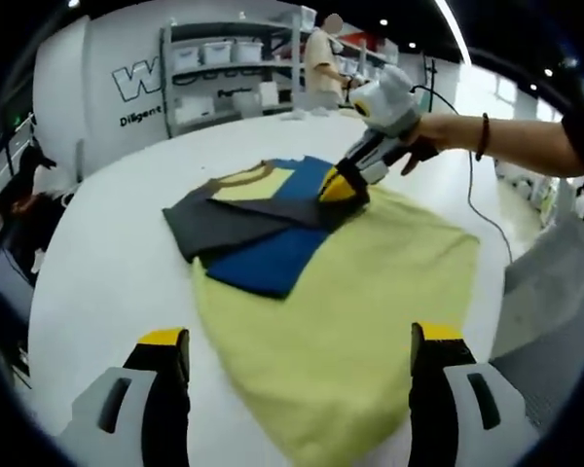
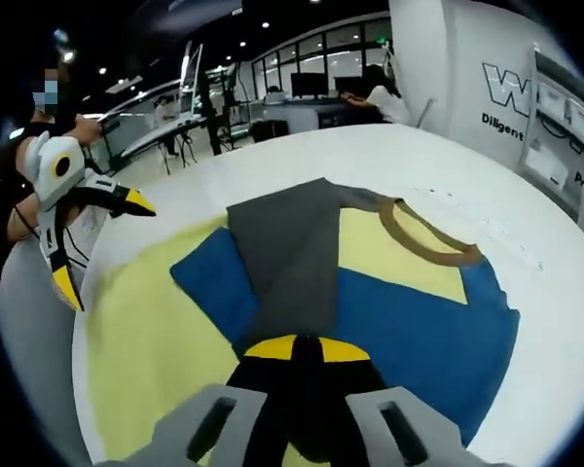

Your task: Fold the garment on the visible template until the final outline fits inside the template.

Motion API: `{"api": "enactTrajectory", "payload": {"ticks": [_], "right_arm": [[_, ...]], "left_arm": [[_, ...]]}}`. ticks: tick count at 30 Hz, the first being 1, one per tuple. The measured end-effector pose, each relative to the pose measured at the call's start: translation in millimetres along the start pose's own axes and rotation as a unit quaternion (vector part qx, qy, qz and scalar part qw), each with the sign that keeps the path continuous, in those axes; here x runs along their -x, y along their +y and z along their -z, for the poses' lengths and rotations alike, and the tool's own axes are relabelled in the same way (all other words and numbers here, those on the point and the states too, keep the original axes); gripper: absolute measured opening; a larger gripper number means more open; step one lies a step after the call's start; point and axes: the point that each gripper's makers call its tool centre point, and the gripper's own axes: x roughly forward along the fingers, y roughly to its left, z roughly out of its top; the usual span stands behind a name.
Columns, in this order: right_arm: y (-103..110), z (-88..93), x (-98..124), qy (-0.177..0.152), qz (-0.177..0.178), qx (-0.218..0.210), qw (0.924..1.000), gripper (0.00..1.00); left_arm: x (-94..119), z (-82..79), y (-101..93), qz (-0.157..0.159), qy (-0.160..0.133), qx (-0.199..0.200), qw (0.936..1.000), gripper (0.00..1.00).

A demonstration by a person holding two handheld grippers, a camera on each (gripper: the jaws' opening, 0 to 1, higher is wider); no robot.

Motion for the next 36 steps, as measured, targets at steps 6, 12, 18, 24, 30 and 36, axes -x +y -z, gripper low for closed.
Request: {"api": "enactTrajectory", "payload": {"ticks": [6, 12, 18, 24, 30, 36], "right_arm": [[-1, -4.4, 8, -0.009, -0.001, -0.009, 0.9999, 0.00], [-20, -11.1, 21, -0.032, 0.042, -0.042, 0.9978, 0.00], [-49, -0.7, 41, -0.041, 0.107, -0.094, 0.9889, 0.00], [-73, 12.2, 57, -0.055, 0.175, -0.146, 0.9720, 0.00], [-84, 25.6, 68, -0.043, 0.227, -0.153, 0.9609, 0.00], [-92, 36.9, 73, -0.041, 0.254, -0.169, 0.9514, 0.00]], "left_arm": [[0, -0.6, -3.0, 0.005, 0.000, -0.001, 1.0000, 0.92], [0, -2.6, -5.1, 0.008, -0.004, 0.002, 1.0000, 0.92], [-1, -8.9, -10.0, 0.014, -0.013, -0.005, 0.9998, 0.92], [0, -10.9, -7.7, 0.012, -0.017, -0.005, 0.9998, 0.92], [1, -10.8, -7.3, 0.011, -0.016, -0.007, 0.9998, 0.92], [0, -11.0, -8.7, 0.014, -0.016, -0.008, 0.9997, 0.92]]}}
